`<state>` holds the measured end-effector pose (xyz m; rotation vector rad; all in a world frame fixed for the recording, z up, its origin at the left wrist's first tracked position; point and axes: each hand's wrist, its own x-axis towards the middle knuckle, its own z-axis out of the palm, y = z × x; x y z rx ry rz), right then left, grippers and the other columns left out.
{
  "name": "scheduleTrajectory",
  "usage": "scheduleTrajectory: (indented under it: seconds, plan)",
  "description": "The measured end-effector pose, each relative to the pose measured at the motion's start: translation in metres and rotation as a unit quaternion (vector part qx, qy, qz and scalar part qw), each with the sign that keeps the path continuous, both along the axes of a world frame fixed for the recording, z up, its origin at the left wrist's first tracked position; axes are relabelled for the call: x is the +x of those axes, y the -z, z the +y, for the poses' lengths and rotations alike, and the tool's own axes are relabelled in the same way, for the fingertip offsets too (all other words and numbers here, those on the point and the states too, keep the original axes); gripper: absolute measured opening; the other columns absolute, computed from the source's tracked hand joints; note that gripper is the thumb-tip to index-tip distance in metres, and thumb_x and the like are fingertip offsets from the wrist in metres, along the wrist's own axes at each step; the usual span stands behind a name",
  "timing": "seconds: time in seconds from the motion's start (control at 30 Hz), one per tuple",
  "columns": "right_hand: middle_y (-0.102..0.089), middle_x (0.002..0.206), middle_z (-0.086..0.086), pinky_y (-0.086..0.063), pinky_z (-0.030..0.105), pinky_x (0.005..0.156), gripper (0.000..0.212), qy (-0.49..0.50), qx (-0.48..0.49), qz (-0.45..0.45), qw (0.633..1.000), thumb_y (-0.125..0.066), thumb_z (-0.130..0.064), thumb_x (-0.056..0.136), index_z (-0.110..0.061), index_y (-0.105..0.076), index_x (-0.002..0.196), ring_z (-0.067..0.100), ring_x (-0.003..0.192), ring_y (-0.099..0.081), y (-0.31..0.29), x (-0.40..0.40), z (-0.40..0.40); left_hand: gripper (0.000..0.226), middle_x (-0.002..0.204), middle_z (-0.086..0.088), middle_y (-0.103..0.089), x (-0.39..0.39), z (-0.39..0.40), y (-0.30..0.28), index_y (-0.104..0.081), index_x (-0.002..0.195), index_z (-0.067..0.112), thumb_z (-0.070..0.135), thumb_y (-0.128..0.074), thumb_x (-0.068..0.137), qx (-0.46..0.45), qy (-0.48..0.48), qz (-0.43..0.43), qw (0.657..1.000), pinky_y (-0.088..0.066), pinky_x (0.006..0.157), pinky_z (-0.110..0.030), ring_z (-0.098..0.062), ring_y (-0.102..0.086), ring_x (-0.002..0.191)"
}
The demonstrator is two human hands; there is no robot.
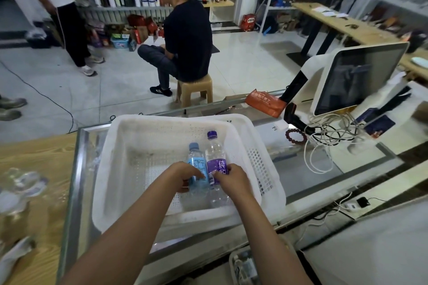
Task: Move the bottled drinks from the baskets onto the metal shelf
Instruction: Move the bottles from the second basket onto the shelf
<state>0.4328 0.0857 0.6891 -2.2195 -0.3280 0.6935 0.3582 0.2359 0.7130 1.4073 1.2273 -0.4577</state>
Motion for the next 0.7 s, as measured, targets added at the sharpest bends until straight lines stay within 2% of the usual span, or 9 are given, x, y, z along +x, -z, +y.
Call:
scheduleTrajectory:
  seconds: [0.1, 0.17, 0.3, 0.37, 0.43, 0.5, 0.53, 0.6, 0.7]
  plan:
    - [-0.070, 0.092, -0.006, -0.054, 0.030, 0.071, 0.035, -0.014, -0.008, -0.012, 1.000, -0.074, -0.044, 0.075, -0.024, -0.066, 0.103, 0.012, 0.081, -0.066, -0.001, 0.000, -0.001, 0.039, 0.104, -0.019, -0.059, 0.001, -0.006, -0.002, -0.046, 0.110, 0.004, 0.017, -0.073, 0.086, -0.005, 0.009, 0.001, 1.000, -0.050, 0.080, -0.042, -0.031, -0.060, 0.090]
    - [-0.070, 0.093, -0.005, -0.056, 0.032, 0.073, 0.038, -0.022, -0.008, -0.013, 1.000, -0.075, -0.041, 0.072, -0.023, -0.065, 0.104, 0.013, 0.082, -0.066, -0.002, -0.001, -0.001, 0.042, 0.113, -0.022, -0.058, 0.003, -0.010, -0.004, -0.041, 0.114, 0.005, 0.016, -0.071, 0.087, -0.002, 0.003, -0.007, 1.000, -0.049, 0.079, -0.045, -0.035, -0.060, 0.101]
    - [-0.070, 0.090, -0.004, -0.057, 0.034, 0.072, 0.042, -0.012, 0.003, -0.004, 1.000, -0.075, -0.044, 0.067, -0.022, -0.065, 0.102, 0.015, 0.080, -0.067, -0.003, -0.002, -0.003, 0.059, 0.098, -0.017, -0.068, 0.002, -0.014, -0.003, -0.051, 0.119, 0.003, 0.025, -0.084, 0.075, -0.069, -0.076, -0.058, 0.993, -0.057, 0.066, -0.036, -0.028, -0.068, 0.081]
    - [-0.071, 0.089, -0.003, -0.059, 0.037, 0.075, 0.042, -0.005, 0.016, 0.005, 1.000, -0.076, -0.043, 0.067, -0.022, -0.066, 0.102, 0.016, 0.081, -0.068, -0.003, -0.002, -0.002, 0.059, 0.090, -0.014, -0.067, 0.001, -0.015, -0.004, -0.052, 0.113, 0.004, 0.031, -0.085, 0.073, -0.068, -0.077, -0.062, 0.993, -0.053, 0.052, -0.030, -0.025, -0.068, 0.072]
    - [-0.071, 0.093, -0.003, -0.059, 0.038, 0.078, 0.041, -0.003, 0.023, 0.012, 1.000, -0.079, -0.040, 0.071, -0.022, -0.065, 0.105, 0.017, 0.084, -0.068, -0.002, -0.002, -0.002, 0.052, 0.090, -0.013, -0.061, -0.002, -0.015, -0.004, -0.049, 0.107, 0.007, 0.033, -0.082, 0.076, -0.032, -0.040, -0.030, 0.998, -0.050, 0.055, -0.033, -0.026, -0.063, 0.077]
    - [-0.071, 0.095, -0.002, -0.058, 0.041, 0.082, 0.039, 0.006, 0.025, 0.015, 1.000, -0.079, -0.037, 0.074, -0.021, -0.065, 0.107, 0.018, 0.087, -0.068, 0.000, -0.002, -0.003, 0.040, 0.094, -0.017, -0.060, -0.004, -0.011, -0.004, -0.048, 0.108, 0.005, 0.024, -0.075, 0.083, -0.038, -0.023, -0.022, 0.999, -0.053, 0.067, -0.039, -0.030, -0.063, 0.085]
    - [-0.071, 0.096, -0.002, -0.058, 0.042, 0.084, 0.038, 0.010, 0.027, 0.018, 0.999, -0.079, -0.036, 0.075, -0.020, -0.066, 0.108, 0.018, 0.087, -0.068, 0.001, -0.002, -0.003, 0.034, 0.095, -0.018, -0.061, -0.006, -0.007, -0.005, -0.050, 0.109, 0.003, 0.017, -0.071, 0.086, -0.040, -0.020, -0.028, 0.999, -0.054, 0.068, -0.041, -0.031, -0.065, 0.084]
    - [-0.071, 0.097, -0.001, -0.058, 0.044, 0.085, 0.039, 0.014, 0.029, 0.025, 0.999, -0.079, -0.035, 0.076, -0.020, -0.066, 0.109, 0.018, 0.089, -0.068, 0.002, -0.002, -0.003, 0.030, 0.095, -0.018, -0.065, -0.009, -0.003, -0.005, -0.053, 0.107, 0.002, 0.007, -0.072, 0.084, -0.028, 0.000, -0.035, 0.999, -0.054, 0.063, -0.039, -0.028, -0.066, 0.081]
    - [-0.071, 0.099, 0.001, -0.057, 0.045, 0.086, 0.040, 0.014, 0.033, 0.023, 0.999, -0.079, -0.033, 0.077, -0.018, -0.065, 0.111, 0.020, 0.090, -0.068, 0.000, -0.003, -0.003, 0.032, 0.089, -0.012, -0.067, -0.010, -0.004, -0.005, -0.059, 0.096, 0.007, 0.011, -0.083, 0.075, 0.024, 0.043, -0.027, 0.998, -0.053, 0.058, -0.030, -0.020, -0.065, 0.074]
